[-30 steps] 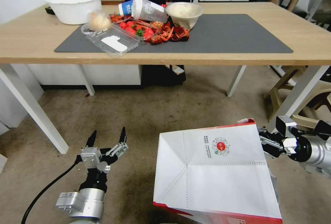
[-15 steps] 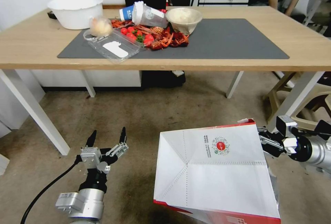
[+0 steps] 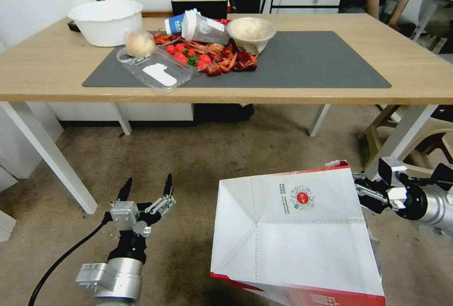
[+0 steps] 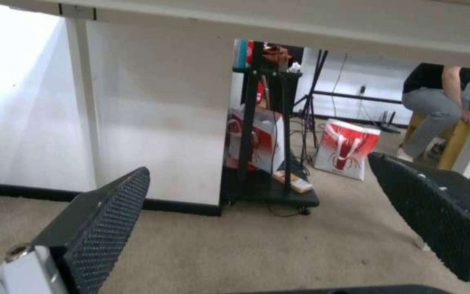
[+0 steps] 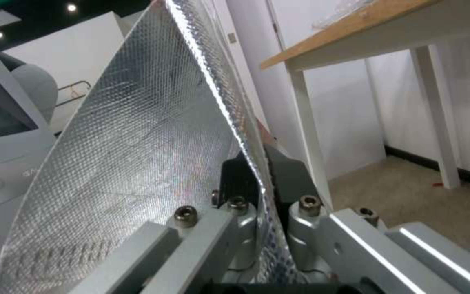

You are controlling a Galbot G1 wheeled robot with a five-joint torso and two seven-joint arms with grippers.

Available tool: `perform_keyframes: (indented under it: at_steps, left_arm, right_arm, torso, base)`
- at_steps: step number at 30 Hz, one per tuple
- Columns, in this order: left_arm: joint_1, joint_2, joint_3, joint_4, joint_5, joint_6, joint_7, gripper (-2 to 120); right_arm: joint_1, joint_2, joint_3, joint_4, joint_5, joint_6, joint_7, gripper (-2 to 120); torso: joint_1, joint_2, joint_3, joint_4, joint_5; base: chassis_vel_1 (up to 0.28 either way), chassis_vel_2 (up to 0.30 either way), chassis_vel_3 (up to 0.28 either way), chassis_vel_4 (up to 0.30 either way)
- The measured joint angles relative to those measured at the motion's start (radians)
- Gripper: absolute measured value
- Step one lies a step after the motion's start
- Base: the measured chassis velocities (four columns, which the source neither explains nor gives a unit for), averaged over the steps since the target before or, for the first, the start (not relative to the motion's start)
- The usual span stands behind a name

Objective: Pick up the food delivery bag from the floor and place it on the table.

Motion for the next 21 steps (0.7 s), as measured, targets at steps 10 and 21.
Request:
perform_keyframes:
  at_steps: [10,21]
  left_arm:
    - [-0.001,0.002,-0.002,0.002,0.003,0.000,-0.003,100]
    - [0.001,0.000,0.002,0.002,0.008,-0.001,-0.002,100]
  right_arm:
    - [0.002,0.003,-0.001,0.001,-0.003,0.002,0.001,0]
    - [-0.010,0.010,0.004,0.018,0.003,0.001,0.004,0]
  torso:
    - [0.020,0.063,0.044,0.0000,0.0000]
    - [0.037,0.113,0.077,0.0000,0.0000]
  base:
    - [0.000,0.000,0.000,0.000]
    - [0.000,0.000,0.000,0.000]
